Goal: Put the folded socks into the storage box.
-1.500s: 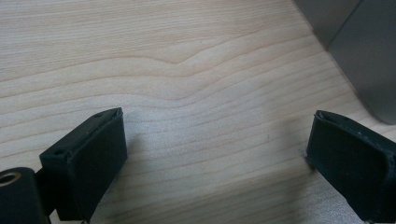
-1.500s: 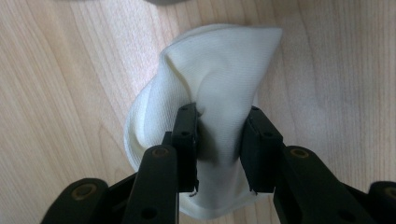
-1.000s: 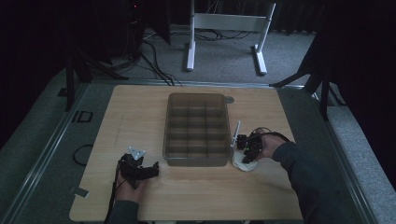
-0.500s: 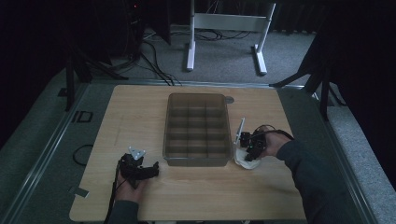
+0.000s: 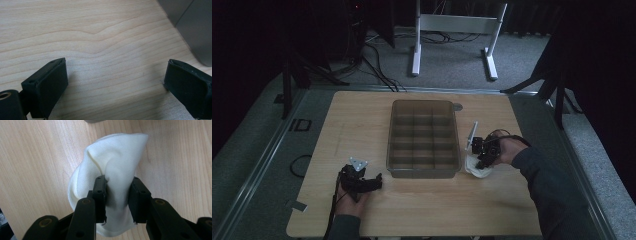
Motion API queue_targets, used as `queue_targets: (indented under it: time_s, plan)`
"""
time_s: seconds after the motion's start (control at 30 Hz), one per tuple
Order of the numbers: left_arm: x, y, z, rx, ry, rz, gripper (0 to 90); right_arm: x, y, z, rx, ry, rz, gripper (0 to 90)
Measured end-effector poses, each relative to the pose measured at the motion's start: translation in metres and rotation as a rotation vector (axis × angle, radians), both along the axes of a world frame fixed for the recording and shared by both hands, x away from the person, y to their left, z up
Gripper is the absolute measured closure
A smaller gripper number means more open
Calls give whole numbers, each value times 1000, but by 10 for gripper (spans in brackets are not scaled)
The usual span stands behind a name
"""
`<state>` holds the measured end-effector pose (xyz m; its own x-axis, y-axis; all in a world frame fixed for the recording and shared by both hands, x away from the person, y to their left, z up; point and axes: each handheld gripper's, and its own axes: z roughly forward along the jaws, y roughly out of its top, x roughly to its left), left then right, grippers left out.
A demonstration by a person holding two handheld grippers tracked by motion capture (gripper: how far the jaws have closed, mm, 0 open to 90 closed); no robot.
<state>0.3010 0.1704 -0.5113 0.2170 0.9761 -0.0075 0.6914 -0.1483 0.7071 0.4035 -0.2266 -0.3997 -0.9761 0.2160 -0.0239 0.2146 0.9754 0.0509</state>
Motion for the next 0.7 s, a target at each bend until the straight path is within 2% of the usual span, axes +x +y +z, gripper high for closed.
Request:
queue_targets:
  time_s: [0.7]
  plan:
    - [0,0,0,1,-1,1,53,-1,2,27,14,-30,20,697]
